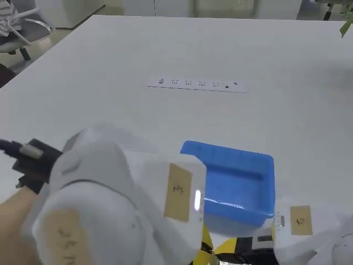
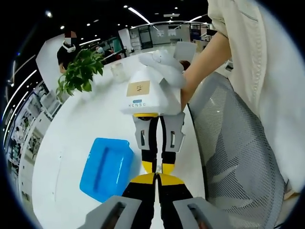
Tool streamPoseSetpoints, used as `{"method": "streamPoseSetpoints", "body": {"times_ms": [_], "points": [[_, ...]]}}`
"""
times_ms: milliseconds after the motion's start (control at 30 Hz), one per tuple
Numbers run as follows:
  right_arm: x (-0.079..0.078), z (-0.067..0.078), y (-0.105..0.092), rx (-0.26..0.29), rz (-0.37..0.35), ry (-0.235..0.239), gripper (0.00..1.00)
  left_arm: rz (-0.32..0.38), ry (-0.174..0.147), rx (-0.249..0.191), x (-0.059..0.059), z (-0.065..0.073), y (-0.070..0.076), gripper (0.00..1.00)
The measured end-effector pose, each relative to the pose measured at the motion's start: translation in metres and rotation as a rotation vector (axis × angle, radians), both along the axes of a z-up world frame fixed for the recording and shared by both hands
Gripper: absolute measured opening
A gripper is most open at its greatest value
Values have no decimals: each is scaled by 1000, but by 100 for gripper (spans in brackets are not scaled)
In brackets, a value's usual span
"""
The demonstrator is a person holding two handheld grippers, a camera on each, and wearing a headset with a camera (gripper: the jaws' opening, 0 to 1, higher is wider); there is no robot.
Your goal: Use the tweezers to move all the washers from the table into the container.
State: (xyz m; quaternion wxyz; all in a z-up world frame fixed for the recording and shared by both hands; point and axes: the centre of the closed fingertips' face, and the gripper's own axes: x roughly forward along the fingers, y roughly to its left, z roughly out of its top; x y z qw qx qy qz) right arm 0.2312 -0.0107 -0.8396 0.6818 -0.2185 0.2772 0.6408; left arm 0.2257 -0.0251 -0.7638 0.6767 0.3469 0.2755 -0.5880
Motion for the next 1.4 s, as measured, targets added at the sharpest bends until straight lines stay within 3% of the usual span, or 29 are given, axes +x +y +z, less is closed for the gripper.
{"method": "streamPoseSetpoints", "body": {"times_ms": [167, 233, 333, 500, 633, 933, 1000, 1133, 1200, 1300, 1400], "points": [[1, -6, 0, -11, 1, 4, 7, -9, 15, 24, 6, -6, 1, 0], [3, -5, -1, -7, -7, 11, 7, -6, 41, 5, 9, -4, 0, 0], [4, -5, -3, -5, -16, 12, 7, -13, 37, 26, 13, -5, 1, 0], [7, -3, -2, 2, -24, 9, 7, -35, 32, 31, 11, -2, -3, 0], [6, -6, -2, 3, -29, 33, 7, -27, 65, 37, 10, -7, -1, 0], [0, -6, -1, 1, -17, 42, 7, -25, 87, 43, 7, -6, -4, 0], [-1, -6, -1, 4, -24, 52, 7, -15, 111, 36, 6, -6, -5, 0], [-2, -3, -2, 3, -25, 44, 7, -23, 93, 50, 7, -3, -3, 0], [-2, -2, -2, 9, -30, 42, 7, -15, 112, 47, 6, -3, -3, 0], [-5, -8, -3, -1, -31, 47, 7, -28, 108, 67, 4, -8, -3, 0], [-4, -7, -3, 1, -36, 47, 7, -29, 107, 59, 5, -7, -5, 0]]}}
